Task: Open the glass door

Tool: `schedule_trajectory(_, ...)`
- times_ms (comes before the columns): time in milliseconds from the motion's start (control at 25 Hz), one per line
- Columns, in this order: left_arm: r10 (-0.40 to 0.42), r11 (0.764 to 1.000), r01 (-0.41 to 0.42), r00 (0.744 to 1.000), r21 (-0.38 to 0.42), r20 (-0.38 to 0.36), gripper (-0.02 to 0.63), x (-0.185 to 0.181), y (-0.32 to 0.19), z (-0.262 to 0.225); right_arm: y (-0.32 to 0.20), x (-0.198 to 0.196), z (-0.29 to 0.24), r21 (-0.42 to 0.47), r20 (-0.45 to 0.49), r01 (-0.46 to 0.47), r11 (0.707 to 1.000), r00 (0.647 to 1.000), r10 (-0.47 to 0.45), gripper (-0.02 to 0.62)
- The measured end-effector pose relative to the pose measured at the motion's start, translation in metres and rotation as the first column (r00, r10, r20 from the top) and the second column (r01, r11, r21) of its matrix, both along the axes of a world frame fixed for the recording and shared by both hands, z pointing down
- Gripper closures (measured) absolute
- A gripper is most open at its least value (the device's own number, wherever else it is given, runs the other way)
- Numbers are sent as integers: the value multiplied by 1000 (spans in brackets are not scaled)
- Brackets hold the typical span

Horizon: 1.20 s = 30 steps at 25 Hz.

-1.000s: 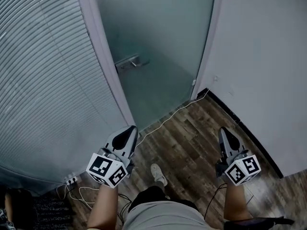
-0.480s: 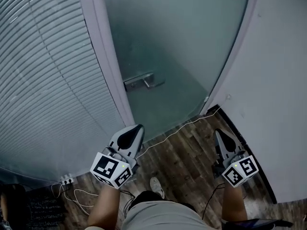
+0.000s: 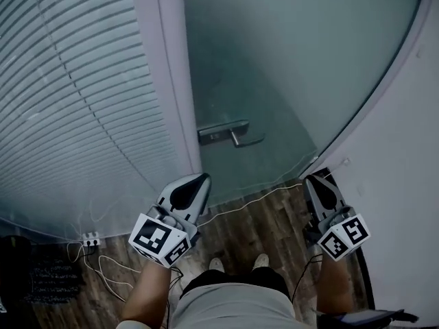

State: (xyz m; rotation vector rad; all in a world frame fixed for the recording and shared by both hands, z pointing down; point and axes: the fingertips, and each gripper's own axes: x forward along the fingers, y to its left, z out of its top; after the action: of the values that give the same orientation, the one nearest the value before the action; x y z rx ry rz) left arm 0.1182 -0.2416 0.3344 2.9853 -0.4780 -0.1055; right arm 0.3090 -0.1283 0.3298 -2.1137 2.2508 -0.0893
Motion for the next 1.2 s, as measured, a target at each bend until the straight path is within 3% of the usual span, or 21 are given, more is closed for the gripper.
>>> schedule_trajectory(160,-69,998,69,998,-5,1,606,-5,-18,-1,-40,2,-4,-2,-5,90,996,996,-90,594)
schedule_trajectory(360,-170,985,170,985,-19,15,606,21,-37,4,-86,29,7,-28,1,220,975,975,-220,586)
schedule_trajectory(520,-222,974,223,975,-33,29,606,46,-44,7,-116,43,19,-82,-16,328,941,944,-331,514)
schedule_trajectory(640,-260,964,262,965,-50,42,606,58,-48,11,-139,46,36,-156,-44,396,905,912,-407,466)
schedule_trajectory(840,-300,949,306,951,-75,78,606,66,-52,26,-170,40,80,-320,-107,477,819,841,-531,415)
schedule_trajectory(1000,-302,946,311,948,-87,101,606,70,-53,36,-185,37,108,-432,-155,482,762,793,-589,413)
schedule_trajectory(1200,-305,944,315,946,-97,107,606,67,-53,40,-191,31,128,-518,-204,463,720,750,-629,416)
